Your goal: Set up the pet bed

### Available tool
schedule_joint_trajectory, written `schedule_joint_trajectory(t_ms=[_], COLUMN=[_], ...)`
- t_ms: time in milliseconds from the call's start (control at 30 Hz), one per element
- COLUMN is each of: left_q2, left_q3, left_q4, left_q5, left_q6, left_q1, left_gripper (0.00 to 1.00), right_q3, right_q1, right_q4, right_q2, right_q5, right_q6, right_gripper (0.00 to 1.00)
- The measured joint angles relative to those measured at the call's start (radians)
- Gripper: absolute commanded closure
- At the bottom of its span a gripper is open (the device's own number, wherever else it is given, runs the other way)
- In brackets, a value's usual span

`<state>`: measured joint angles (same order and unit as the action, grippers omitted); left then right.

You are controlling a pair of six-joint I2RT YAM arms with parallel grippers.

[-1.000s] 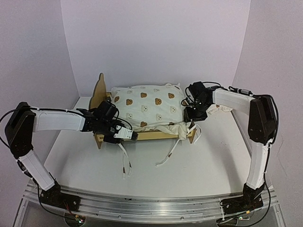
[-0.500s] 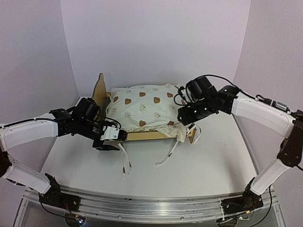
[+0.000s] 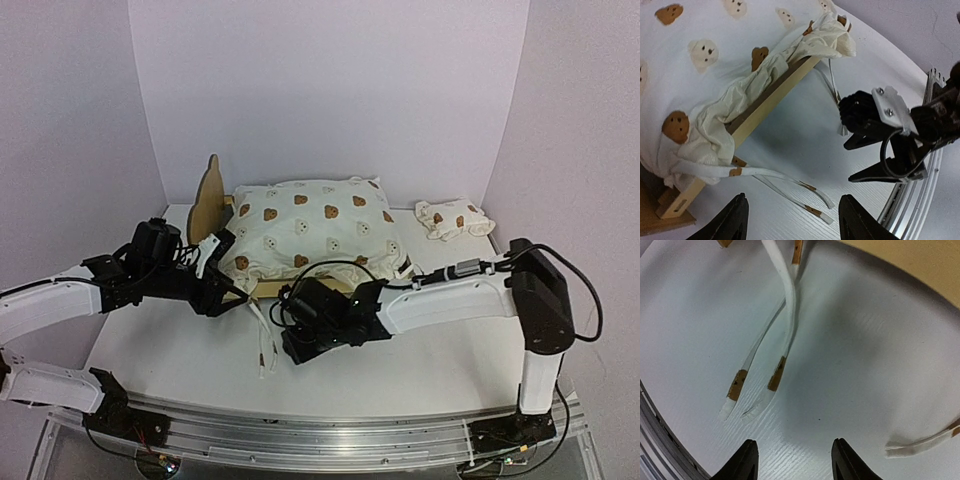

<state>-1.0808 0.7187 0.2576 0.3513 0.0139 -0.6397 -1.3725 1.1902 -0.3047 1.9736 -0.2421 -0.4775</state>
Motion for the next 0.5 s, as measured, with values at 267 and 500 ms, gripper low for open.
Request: schedule_joint_trajectory(t_ms=[267,500], left_q2=[0.052,0.097], left_q3=[-0.108,-0.156], left_q4=[-0.027,-0.035], left_q5=[-0.024,-0.067], left_q6=[-0.194,-0.278], left_q1=[0.005,0.017], left_gripper=[0.39,0.39], right_q3=[-0.090,-0.142], right_q1=[0.020,0.032], right_q4=[0.040,0.058], right_q2=[0.158,0.192], right_q5=[0.035,0.042], right_q6=[-0.111,-0.078], right_gripper=[0.54,0.58])
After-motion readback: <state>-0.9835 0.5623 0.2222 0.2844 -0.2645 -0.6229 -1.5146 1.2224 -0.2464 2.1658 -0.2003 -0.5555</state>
